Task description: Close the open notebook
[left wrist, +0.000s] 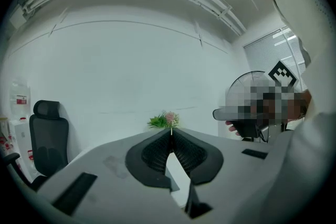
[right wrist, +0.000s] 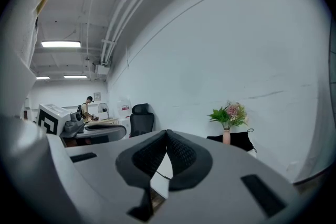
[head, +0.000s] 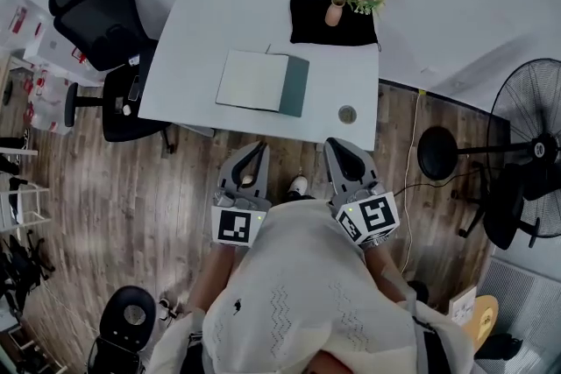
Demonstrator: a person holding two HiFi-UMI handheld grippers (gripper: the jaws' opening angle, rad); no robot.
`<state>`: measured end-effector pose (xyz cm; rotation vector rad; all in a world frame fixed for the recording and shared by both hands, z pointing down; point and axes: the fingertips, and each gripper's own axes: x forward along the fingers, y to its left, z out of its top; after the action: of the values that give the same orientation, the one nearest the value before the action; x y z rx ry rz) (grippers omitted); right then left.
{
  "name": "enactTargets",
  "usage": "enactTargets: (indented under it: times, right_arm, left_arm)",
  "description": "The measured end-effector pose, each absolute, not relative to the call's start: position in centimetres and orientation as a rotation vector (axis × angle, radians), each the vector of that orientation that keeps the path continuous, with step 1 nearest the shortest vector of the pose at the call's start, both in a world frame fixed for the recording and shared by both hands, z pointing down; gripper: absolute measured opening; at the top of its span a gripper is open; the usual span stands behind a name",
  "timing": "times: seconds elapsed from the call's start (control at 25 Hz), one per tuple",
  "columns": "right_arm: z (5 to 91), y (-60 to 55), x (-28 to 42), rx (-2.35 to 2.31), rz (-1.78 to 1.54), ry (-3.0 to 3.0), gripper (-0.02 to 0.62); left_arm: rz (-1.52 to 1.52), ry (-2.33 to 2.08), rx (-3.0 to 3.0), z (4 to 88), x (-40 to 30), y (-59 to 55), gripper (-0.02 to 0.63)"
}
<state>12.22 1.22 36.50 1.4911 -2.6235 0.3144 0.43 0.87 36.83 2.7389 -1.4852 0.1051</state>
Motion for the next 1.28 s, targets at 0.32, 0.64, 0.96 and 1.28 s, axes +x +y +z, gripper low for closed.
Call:
enactTargets:
  times: [0.32,0.64,0.96,1.28]
  right_arm:
    - [37.4,1.1,14.4,1.629,0.344,-2.52,0.002]
    - [37.0,-0.8,14.9,1.803,0.364,-2.4,0.002]
    - [37.5,-2.9,13.0,1.88,0.403,-2.315,0.002]
    - [37.8,-3.6,12.7,1.961,0.413,-2.231,0.002]
  left_arm:
    - [0.137,-1.333,2.786,38.1,2.6,-1.5,0.017]
    - [0.238,-1.136,2.868,39.7,3.5,-5.6,0.017]
    - [0.346,-0.992,2.884,42.7,2.5,-8.7,0.017]
    - [0.483,-0.848,2.882,47.5,2.4,-10.2,0.017]
